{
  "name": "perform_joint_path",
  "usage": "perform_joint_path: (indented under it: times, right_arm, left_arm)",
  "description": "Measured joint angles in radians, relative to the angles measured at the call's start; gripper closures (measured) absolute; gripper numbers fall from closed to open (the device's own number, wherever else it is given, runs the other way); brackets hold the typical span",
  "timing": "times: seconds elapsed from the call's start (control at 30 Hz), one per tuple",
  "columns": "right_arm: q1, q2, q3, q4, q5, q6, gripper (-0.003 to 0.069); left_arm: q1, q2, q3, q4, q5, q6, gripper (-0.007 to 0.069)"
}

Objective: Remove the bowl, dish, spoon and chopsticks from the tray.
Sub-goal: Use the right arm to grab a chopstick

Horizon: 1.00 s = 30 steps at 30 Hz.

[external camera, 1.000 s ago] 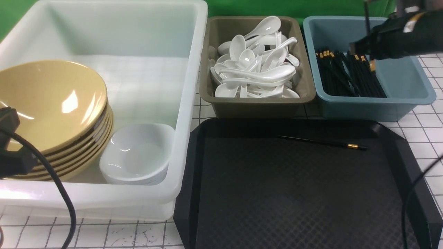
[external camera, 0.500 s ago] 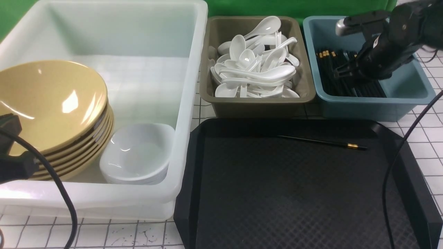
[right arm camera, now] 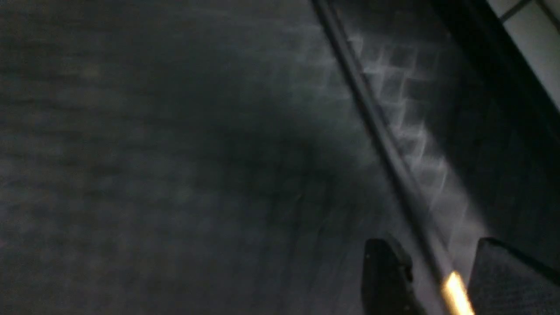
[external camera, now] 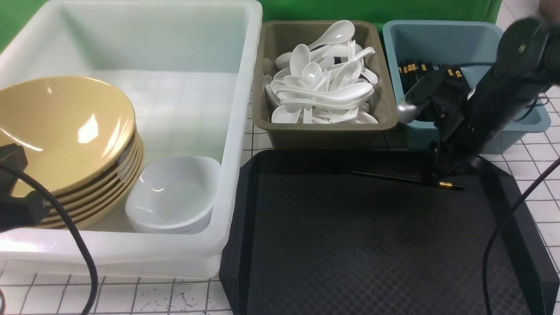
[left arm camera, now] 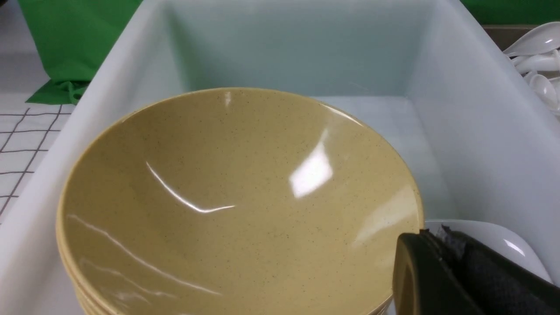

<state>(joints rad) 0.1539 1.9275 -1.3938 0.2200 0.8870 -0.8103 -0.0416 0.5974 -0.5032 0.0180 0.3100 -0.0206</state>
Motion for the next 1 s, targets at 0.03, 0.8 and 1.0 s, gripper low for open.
perform_joint_path:
  times: [0.03, 0.8, 1.0]
  right_arm:
    - [0.0, 0.002, 0.001, 0.0, -0.012, -0.001, 0.0347]
    - [0.076, 0.017, 0.002, -0.042, 0.013, -0.104, 0.0619]
    - [0.072, -0.162, 0.101, -0.057, -0.103, 0.034, 0.062]
  left_arm:
    - [0.0, 0.0, 0.0, 0.0, 0.0, 0.0, 0.0636]
    - [0.0, 0.0, 0.0, 0.0, 0.0, 0.0, 0.0636]
    - [0.0, 0.0, 0.0, 0.0, 0.0, 0.0, 0.0636]
